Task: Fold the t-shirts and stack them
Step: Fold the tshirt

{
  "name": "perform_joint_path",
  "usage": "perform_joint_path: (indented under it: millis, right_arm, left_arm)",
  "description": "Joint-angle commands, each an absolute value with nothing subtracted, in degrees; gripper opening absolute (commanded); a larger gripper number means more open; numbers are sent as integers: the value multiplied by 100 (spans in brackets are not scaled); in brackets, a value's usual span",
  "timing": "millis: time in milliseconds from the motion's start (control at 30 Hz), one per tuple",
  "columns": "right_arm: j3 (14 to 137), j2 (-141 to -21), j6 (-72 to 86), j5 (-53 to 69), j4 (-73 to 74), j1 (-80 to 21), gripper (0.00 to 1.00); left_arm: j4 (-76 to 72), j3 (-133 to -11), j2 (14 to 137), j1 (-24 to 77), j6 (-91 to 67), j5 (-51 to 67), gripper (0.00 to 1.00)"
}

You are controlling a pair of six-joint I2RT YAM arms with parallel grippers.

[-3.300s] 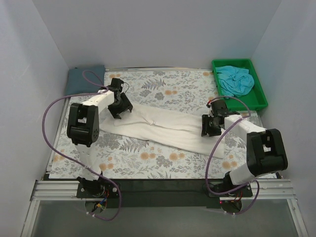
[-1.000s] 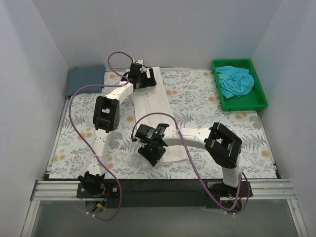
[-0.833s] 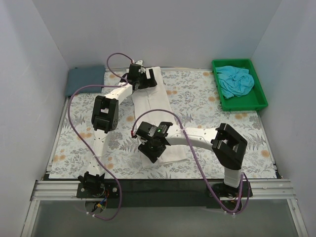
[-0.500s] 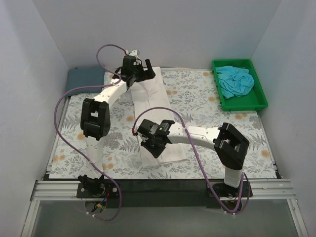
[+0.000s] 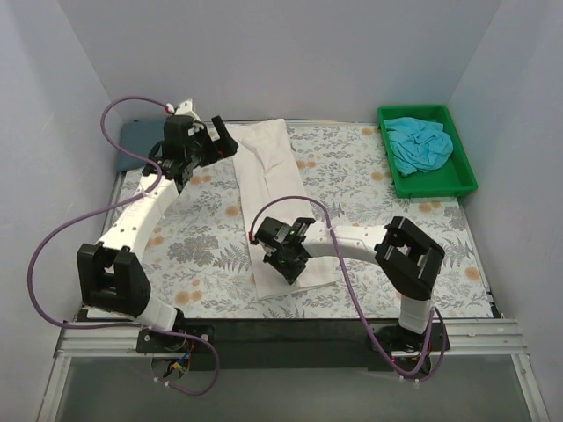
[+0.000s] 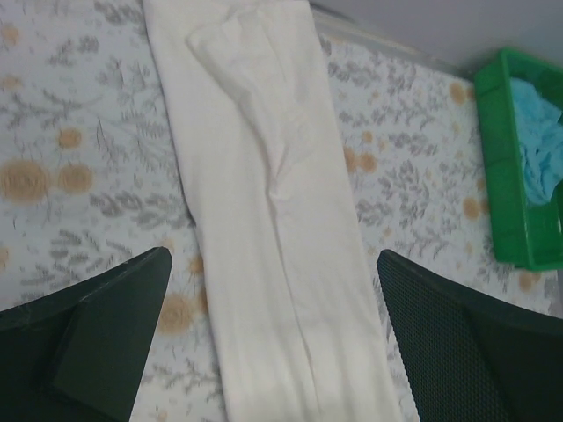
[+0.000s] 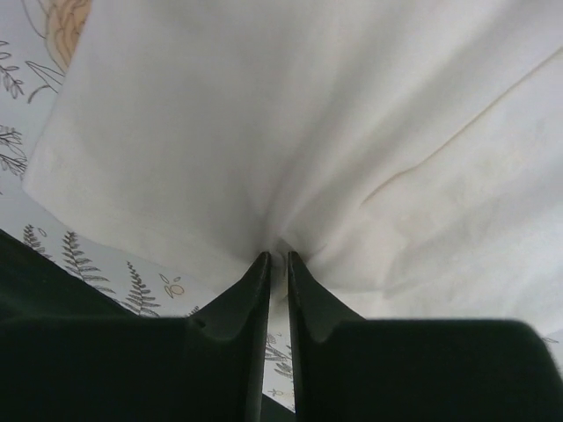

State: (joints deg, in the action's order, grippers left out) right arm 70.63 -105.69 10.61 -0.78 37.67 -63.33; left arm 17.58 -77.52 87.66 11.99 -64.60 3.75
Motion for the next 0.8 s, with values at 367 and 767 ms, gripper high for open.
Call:
perform_joint_path:
  millis: [367, 767]
  right_arm:
    - [6900, -8860, 1318, -273, 3788, -5478, 31]
    - [5327, -8069, 1599, 334, 3797, -3674, 53]
  left_arm:
    - [3630, -4300, 6039, 2706, -8189, 738, 98]
    - [4096, -4227, 7048, 4253, -8912, 703, 88]
